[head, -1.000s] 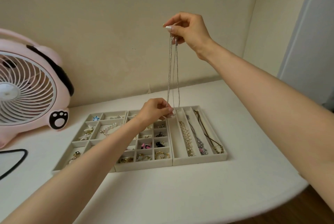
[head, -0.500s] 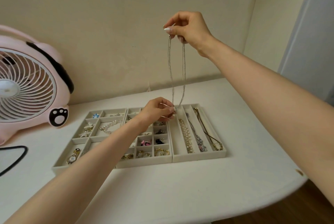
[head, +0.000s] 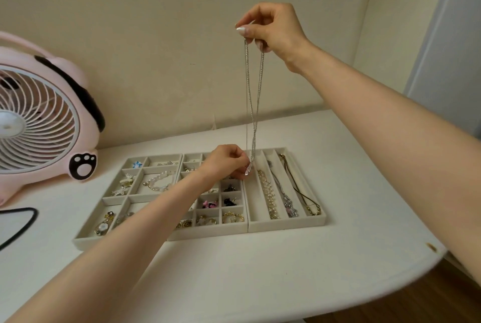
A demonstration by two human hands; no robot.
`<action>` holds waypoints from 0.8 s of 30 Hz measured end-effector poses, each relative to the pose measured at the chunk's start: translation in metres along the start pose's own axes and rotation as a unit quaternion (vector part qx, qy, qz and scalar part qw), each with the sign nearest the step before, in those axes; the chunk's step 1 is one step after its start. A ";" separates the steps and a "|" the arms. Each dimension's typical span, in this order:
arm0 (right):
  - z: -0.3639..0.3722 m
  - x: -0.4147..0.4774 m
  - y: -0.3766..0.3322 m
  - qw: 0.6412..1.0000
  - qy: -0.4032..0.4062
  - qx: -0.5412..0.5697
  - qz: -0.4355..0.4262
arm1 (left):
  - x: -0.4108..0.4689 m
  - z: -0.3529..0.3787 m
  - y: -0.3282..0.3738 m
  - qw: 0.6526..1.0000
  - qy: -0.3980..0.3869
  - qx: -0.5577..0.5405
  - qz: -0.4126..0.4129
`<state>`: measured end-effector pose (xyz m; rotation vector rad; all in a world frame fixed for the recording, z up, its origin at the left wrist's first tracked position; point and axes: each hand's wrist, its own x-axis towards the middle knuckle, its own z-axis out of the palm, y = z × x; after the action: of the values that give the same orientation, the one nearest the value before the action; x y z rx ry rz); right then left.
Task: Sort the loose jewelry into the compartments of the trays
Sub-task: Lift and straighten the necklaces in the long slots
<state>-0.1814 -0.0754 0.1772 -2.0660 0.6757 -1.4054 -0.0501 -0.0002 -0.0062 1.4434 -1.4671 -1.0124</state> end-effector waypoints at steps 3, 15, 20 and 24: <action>0.001 0.000 -0.001 1.000 0.004 -0.006 0.001 | 0.001 0.001 0.000 1.000 0.007 0.025 0.006; 0.005 0.001 -0.004 1.000 -0.020 -0.009 0.020 | -0.004 0.001 0.003 0.992 -0.013 -0.117 0.032; 0.006 0.001 -0.004 0.998 -0.045 -0.022 0.039 | -0.002 0.001 0.004 0.985 -0.040 -0.164 0.032; 0.006 0.001 -0.004 0.999 -0.020 -0.030 0.030 | -0.001 0.002 -0.001 0.989 -0.039 -0.136 0.045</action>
<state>-0.1747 -0.0722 0.1786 -2.0973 0.7657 -1.3217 -0.0513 0.0010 -0.0079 1.1442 -1.3744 -1.1733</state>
